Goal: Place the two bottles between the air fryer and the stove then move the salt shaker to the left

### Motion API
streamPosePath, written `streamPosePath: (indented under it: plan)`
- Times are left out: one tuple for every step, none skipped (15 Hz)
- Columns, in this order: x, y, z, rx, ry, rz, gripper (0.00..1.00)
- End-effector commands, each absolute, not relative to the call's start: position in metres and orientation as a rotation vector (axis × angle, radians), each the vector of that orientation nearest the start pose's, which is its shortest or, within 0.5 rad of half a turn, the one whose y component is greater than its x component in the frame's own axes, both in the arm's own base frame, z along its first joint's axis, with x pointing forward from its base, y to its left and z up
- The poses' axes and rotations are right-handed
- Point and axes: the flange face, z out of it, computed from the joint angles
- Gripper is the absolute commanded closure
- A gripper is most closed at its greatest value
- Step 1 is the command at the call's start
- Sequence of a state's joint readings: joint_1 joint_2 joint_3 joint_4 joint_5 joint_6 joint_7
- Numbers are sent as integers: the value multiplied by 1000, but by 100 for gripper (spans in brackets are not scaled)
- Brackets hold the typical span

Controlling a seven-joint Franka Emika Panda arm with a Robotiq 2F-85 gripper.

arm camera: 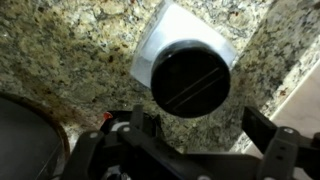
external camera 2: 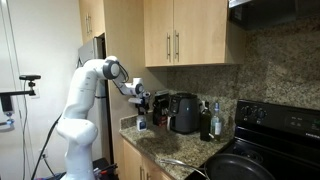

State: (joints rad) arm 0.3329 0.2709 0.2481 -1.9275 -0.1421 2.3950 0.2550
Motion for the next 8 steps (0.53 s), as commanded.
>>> streamPosePath:
  plan:
    - [534,334,376,-3095,-616,-461,0]
    - [535,333,377,-3128,-593,-517,0]
    - [537,333,377,-3144,-552,-608,0]
    - [539,334,376,-3133,-500,-656,0]
    - [540,337,375,-3094,-433,-692,0]
    - [541,336,380,-3127,-495,-621,0]
    - [541,337,380,-3121,-478,-633,0]
    - [541,337,380,-3121,-479,-632,0]
